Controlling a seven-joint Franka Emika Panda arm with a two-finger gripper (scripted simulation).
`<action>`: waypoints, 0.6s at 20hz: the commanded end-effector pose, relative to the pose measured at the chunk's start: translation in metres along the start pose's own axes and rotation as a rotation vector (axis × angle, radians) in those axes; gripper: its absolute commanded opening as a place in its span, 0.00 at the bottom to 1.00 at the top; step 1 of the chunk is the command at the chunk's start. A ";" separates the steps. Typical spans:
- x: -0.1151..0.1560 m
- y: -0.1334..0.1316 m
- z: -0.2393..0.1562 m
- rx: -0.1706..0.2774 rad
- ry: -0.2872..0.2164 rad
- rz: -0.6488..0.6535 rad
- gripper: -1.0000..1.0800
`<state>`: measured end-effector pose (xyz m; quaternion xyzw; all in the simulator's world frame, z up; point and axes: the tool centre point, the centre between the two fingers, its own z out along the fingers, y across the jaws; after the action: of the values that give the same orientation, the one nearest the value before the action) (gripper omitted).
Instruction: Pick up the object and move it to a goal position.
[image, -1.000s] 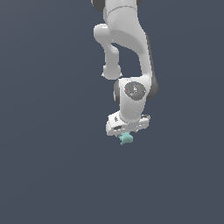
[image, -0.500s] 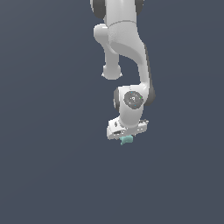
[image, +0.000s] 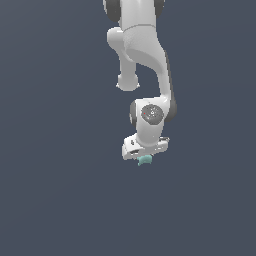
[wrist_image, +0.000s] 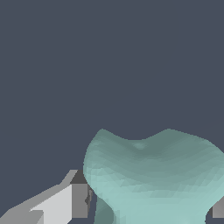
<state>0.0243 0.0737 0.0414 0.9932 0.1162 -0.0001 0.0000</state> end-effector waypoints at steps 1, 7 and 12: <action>0.000 0.000 0.000 0.000 0.000 0.000 0.00; 0.001 -0.001 -0.009 0.000 0.000 0.000 0.00; 0.004 -0.005 -0.035 0.000 0.000 0.000 0.00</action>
<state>0.0258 0.0776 0.0664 0.9932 0.1162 -0.0008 0.0000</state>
